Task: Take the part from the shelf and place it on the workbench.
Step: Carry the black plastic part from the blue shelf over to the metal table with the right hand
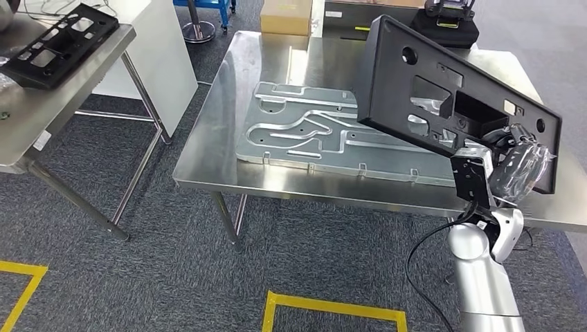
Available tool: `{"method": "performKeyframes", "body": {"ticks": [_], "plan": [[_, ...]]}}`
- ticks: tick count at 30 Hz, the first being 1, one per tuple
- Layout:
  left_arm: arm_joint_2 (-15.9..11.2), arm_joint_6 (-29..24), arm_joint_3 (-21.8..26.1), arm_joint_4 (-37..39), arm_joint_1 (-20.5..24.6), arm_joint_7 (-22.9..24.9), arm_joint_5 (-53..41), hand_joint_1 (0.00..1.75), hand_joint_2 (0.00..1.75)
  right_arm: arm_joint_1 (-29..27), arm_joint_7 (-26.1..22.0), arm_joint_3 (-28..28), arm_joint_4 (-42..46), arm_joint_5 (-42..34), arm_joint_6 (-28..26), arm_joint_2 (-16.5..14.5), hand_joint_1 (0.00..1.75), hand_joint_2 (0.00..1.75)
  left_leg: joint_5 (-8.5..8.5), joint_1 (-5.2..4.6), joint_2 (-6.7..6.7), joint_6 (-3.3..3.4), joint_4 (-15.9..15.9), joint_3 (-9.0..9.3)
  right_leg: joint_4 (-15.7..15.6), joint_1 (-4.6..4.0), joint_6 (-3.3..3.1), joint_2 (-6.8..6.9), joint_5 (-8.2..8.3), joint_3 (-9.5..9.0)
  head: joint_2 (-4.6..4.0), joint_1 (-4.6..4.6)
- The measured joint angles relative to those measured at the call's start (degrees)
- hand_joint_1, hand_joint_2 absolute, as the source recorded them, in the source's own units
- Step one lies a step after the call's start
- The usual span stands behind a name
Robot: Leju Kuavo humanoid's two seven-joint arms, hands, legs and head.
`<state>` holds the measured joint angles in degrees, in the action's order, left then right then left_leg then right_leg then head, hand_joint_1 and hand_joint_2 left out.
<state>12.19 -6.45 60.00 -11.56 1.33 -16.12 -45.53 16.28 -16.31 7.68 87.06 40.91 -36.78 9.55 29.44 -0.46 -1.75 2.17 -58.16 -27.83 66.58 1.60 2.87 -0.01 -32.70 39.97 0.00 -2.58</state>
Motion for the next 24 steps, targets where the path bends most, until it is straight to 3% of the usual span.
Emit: {"method": "performKeyframes", "body": {"ticks": [2, 3, 5, 10, 19, 24], "plan": [[-0.1, -0.1, 0.1, 0.0, -0.1, -0.1, 0.0, 0.00, 0.00, -0.1, 0.5, -0.3, -0.8, 0.3, 0.4, 0.0, 1.75, 1.75, 1.99, -0.26, -0.26, -0.44, -0.9, 0.89, -4.4, 0.18, -0.44, 0.37, 9.21, 0.54, 0.00, -0.05], [-0.2, 0.0, 0.1, 0.0, -0.1, -0.1, -0.1, 0.00, 0.00, -0.2, 0.8, -0.5, -1.2, 0.4, 0.6, 0.0, 1.75, 1.75, 2.65, -0.44, -0.29, -0.67, -1.1, 0.95, -5.2, 0.13, -0.81, 0.47, 11.63, 0.80, 0.00, 0.00], [-0.3, 0.1, 0.1, 0.0, 0.1, -0.2, -0.2, 0.00, 0.00, -0.1, 1.2, -0.9, -1.5, 0.7, 0.7, 0.0, 1.75, 1.75, 3.10, -0.36, -0.05, -1.03, -0.5, 1.41, -5.2, -0.17, -1.77, 0.21, 11.31, 0.95, 0.00, 0.07], [-0.3, 0.8, 0.1, 0.0, 0.3, -0.2, -0.4, 0.00, 0.00, 1.4, 2.0, -1.2, -2.4, 2.8, 0.6, 0.0, 1.75, 1.75, 3.33, -0.17, 0.36, -1.41, 2.2, 3.59, -6.0, -0.31, -2.40, -0.13, 10.23, -0.43, 0.00, 0.10], [-0.7, 2.5, 0.1, 0.0, 0.8, 0.0, -1.5, 0.00, 0.00, 13.2, 5.5, -4.7, -11.9, 11.8, 3.1, 0.3, 1.75, 1.75, 3.48, 0.03, 0.69, -1.57, 3.1, 4.47, -6.2, -0.34, -2.57, -0.40, 10.00, -1.03, 0.00, 0.09], [-1.3, 4.2, 0.1, 0.0, 0.9, -0.2, -2.5, 0.00, 0.00, 21.5, 7.6, -9.5, -19.9, 18.7, 9.4, 0.2, 1.75, 1.75, 3.38, 0.04, 0.85, -1.74, 3.1, 4.58, -6.3, -0.30, -2.66, -0.57, 10.18, -1.12, 0.00, 0.09]]}}
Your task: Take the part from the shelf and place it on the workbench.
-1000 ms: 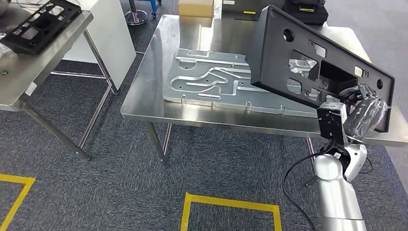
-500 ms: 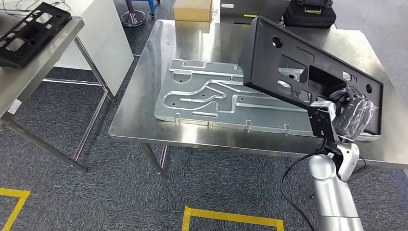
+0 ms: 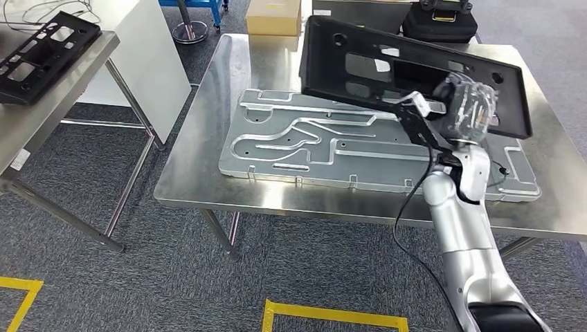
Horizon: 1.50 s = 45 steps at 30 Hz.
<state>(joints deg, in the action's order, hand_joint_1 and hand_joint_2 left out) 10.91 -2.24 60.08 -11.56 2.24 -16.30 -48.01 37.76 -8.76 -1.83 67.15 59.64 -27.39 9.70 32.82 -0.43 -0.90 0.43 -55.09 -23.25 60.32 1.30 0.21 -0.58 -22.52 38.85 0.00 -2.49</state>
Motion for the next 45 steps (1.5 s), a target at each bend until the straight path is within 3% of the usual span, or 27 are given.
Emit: {"method": "performKeyframes", "body": {"ticks": [4, 9, 13, 26, 30, 34, 45], "plan": [[-0.7, 1.0, 0.0, 0.0, 0.1, 0.0, -0.7, 0.00, 0.00, 6.7, 1.6, -3.9, -8.4, 4.1, 3.9, -0.6, 1.75, 1.75, -0.11, -0.01, -0.15, -0.10, 0.0, 0.04, -0.1, -0.05, 0.01, 0.16, 0.05, -0.16, 0.00, 0.00], [-1.2, 2.4, -0.1, 0.0, 0.1, -0.2, -1.4, 0.00, 0.00, 10.2, 1.5, -5.4, -15.3, 2.9, 8.8, -2.0, 1.75, 1.75, -0.15, 0.01, -0.28, -0.17, 0.0, 0.06, -0.1, -0.08, 0.01, 0.26, 0.05, -0.24, 0.00, 0.00], [-1.5, 3.9, -0.3, 0.0, 0.1, -0.3, -2.2, 0.00, 0.00, 8.8, 3.1, -6.4, -18.3, 3.7, 11.3, -2.8, 1.75, 1.75, -0.14, 0.01, -0.28, -0.17, 0.0, 0.06, -0.2, -0.16, 0.03, 0.27, 0.04, -0.27, 0.00, 0.00], [-2.1, 4.9, -0.7, 0.0, 0.1, 0.3, -3.2, 0.00, 0.00, 4.7, 7.1, -6.4, -23.5, 9.2, 9.2, -2.9, 1.75, 1.75, -0.10, -0.07, -0.24, -0.13, 0.0, 0.10, -0.5, -0.35, 0.05, 0.24, 0.05, -0.43, 0.00, 0.00], [-2.2, 4.6, -0.7, 0.0, 0.1, 1.4, -3.7, 0.00, 1.75, 2.0, 8.1, -5.0, -24.5, 11.9, 7.8, -2.9, 0.00, 1.75, -0.07, -0.01, -0.23, -0.12, 0.0, 0.12, -0.5, -0.40, 0.05, 0.25, 0.05, -0.51, 0.00, 0.00], [-2.3, 4.3, -0.6, 0.0, 0.2, 1.9, -3.6, 0.00, 0.00, 0.7, 8.2, -3.8, -25.3, 13.5, 7.7, -3.1, 0.00, 1.75, -0.05, 0.03, -0.22, -0.09, 0.0, 0.13, -0.5, -0.30, 0.05, 0.24, 0.05, -0.51, 0.00, 0.00], [-2.2, 1.1, 2.0, 0.0, 0.4, 3.3, -0.7, 0.00, 0.00, 2.5, 7.1, -2.2, -29.3, 16.0, 7.4, -6.2, 0.00, 1.75, -0.06, 0.03, -0.16, -0.10, 0.0, 0.21, -0.5, -0.38, 0.03, 0.22, 0.06, -0.57, 0.00, 0.00]]}}
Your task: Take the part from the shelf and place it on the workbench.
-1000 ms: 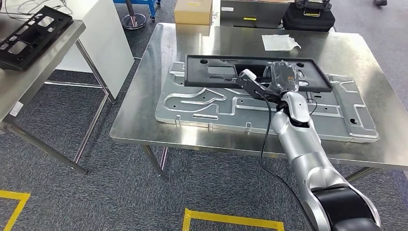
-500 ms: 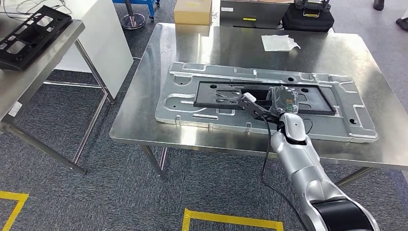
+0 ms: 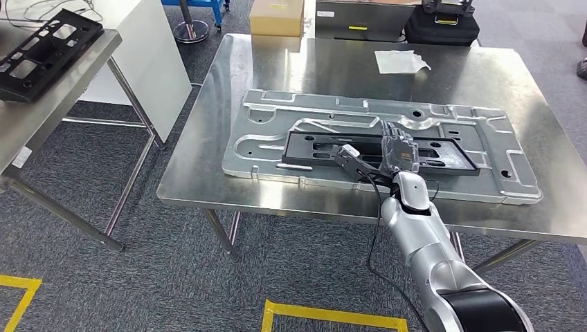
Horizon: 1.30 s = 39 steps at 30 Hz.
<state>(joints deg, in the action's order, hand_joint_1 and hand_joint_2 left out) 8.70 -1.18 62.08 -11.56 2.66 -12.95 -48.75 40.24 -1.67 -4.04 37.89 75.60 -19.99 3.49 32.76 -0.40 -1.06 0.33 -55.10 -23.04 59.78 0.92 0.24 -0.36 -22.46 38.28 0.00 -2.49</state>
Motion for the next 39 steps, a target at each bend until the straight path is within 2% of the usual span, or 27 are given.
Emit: {"method": "performKeyframes", "body": {"ticks": [19, 23, 25, 28, 30, 32, 35, 39], "plan": [[0.3, -0.4, 1.5, 0.0, 0.2, 0.4, 0.3, 0.00, 0.00, 2.0, -1.0, 0.6, -3.3, 0.7, -0.6, -2.2, 0.00, 1.75, 0.00, 0.00, 0.00, 0.00, 0.0, 0.04, 0.0, -0.01, 0.00, -0.01, 0.00, -0.05, 0.00, 0.00], [0.3, -0.4, 1.9, 0.0, 0.2, 0.3, 0.2, 0.00, 0.00, 1.4, -4.3, 1.2, -1.4, -2.3, -0.6, -3.3, 0.00, 0.00, 0.00, 0.01, 0.00, 0.00, 0.0, 0.04, 0.0, -0.01, 0.00, -0.04, 0.00, -0.04, 0.00, 0.00], [0.3, -0.6, 2.1, 0.0, 0.2, 0.2, 0.1, 0.00, 0.00, 0.2, -8.5, 2.1, 2.7, -10.1, 1.6, -4.5, 0.00, 0.00, 0.00, 0.01, 0.01, 0.00, 0.0, 0.05, 0.0, -0.02, 0.00, -0.04, 0.00, -0.04, 0.00, 0.00], [0.5, -1.2, 2.6, 0.0, 0.2, 0.1, 0.1, 0.00, 0.00, -3.2, -14.1, 3.0, 14.7, -30.3, 9.7, -6.4, 0.00, 0.00, -0.01, 0.02, -0.03, -0.01, 0.0, 0.05, 0.0, -0.04, -0.01, 0.00, -0.01, -0.04, 0.00, 0.00], [0.7, -1.9, 2.9, 0.0, 0.1, -0.2, 0.1, 0.00, 0.00, -4.9, -14.8, 2.9, 24.7, -43.4, 14.3, -7.1, 0.00, 0.00, -0.01, 0.02, -0.04, -0.02, 0.1, 0.06, 0.0, -0.04, -0.01, 0.01, -0.02, -0.03, 0.00, 0.00], [1.0, -2.4, 3.4, 0.0, 0.0, -0.5, 0.3, 0.00, 0.00, -5.8, -14.3, 2.1, 34.2, -53.0, 16.4, -7.2, 0.00, 0.00, -0.01, 0.01, -0.02, -0.02, 0.1, 0.07, 0.0, -0.08, 0.00, 0.00, -0.02, -0.03, 0.00, 0.00], [1.4, -3.0, 4.0, 0.0, -0.1, -1.2, 0.4, 0.00, 0.00, -6.4, -13.9, 0.7, 45.3, -61.1, 16.9, -6.5, 0.00, 0.00, 0.01, 0.00, -0.01, -0.02, 0.1, 0.08, -0.1, -0.16, 0.00, -0.02, -0.03, -0.04, 0.00, 0.00], [2.0, -3.5, 4.6, 0.0, -0.2, -1.8, 0.5, 0.00, 0.00, -7.8, -16.1, -0.6, 55.5, -66.5, 15.6, -4.7, 0.00, 0.00, 0.02, -0.02, 0.00, -0.02, 0.1, 0.10, -0.1, -0.15, 0.00, -0.03, -0.02, -0.07, 0.00, 0.00]]}}
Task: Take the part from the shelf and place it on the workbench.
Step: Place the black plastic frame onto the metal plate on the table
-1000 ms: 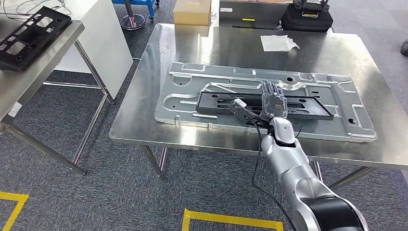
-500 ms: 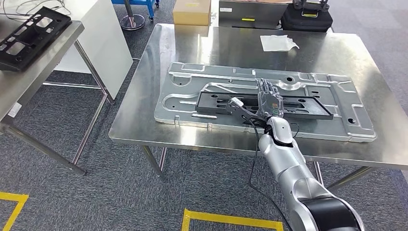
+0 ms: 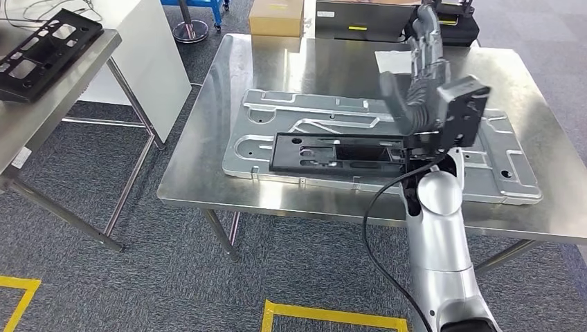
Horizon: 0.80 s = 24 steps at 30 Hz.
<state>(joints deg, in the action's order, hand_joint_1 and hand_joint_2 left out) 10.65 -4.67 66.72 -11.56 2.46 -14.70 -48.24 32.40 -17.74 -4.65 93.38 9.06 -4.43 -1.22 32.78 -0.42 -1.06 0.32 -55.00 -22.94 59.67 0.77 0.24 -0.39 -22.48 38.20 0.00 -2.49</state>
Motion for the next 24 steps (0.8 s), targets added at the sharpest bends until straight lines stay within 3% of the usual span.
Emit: {"method": "performKeyframes", "body": {"ticks": [4, 9, 13, 17, 23, 24], "plan": [[0.6, -0.5, 0.6, 0.0, -0.1, -0.6, 0.1, 0.00, 0.00, -3.5, -4.3, -0.7, 9.2, -3.4, -3.9, 2.0, 0.00, 0.00, 0.02, -0.01, -0.02, 0.01, 0.0, 0.02, 0.0, -0.01, 0.01, 0.04, -0.01, -0.04, 0.00, 0.00], [1.2, -1.1, 1.0, 0.0, -0.2, -1.1, 0.1, 0.00, 0.00, -11.8, -13.5, -2.3, 20.1, -2.4, -14.4, 4.0, 0.00, 0.00, 0.11, 0.04, -0.01, 0.03, 0.1, 0.04, 0.0, 0.01, 0.05, 0.02, -0.06, -0.05, 0.00, 0.00], [1.3, -1.3, 1.3, 0.0, -0.2, -1.2, -0.1, 0.00, 0.00, -18.8, -20.4, -5.3, 26.4, 0.6, -24.6, 5.3, 0.00, 1.75, 0.13, 0.04, 0.01, 0.03, 0.1, 0.06, 0.0, 0.03, 0.05, -0.01, -0.07, -0.06, 0.00, 0.00], [1.3, -1.4, 1.6, 0.0, -0.2, -1.7, -0.1, 0.00, 0.00, -24.2, -22.0, -9.1, 32.0, 4.9, -33.4, 6.0, 0.00, 1.75, 0.14, 0.04, 0.02, 0.03, 0.1, 0.11, -0.1, 0.05, 0.05, 0.00, -0.07, -0.13, 0.00, 0.00], [1.3, -1.0, 2.3, 0.0, -0.2, -2.2, 0.5, 0.00, 0.00, -29.5, -22.1, -11.5, 36.5, 8.3, -35.1, 5.5, 0.00, 1.75, 0.15, 0.02, 0.09, 0.03, 0.0, 0.30, -0.1, 0.15, 0.07, -0.03, -0.03, -0.33, 0.00, 0.00], [1.3, -0.8, 2.5, 0.0, -0.2, -2.4, 0.7, 0.00, 0.00, -30.6, -22.1, -11.7, 36.7, 8.5, -35.1, 5.3, 0.00, 1.31, 0.15, 0.00, 0.09, 0.04, 0.0, 0.32, -0.1, 0.18, 0.08, -0.01, -0.02, -0.36, 0.00, 0.00]]}}
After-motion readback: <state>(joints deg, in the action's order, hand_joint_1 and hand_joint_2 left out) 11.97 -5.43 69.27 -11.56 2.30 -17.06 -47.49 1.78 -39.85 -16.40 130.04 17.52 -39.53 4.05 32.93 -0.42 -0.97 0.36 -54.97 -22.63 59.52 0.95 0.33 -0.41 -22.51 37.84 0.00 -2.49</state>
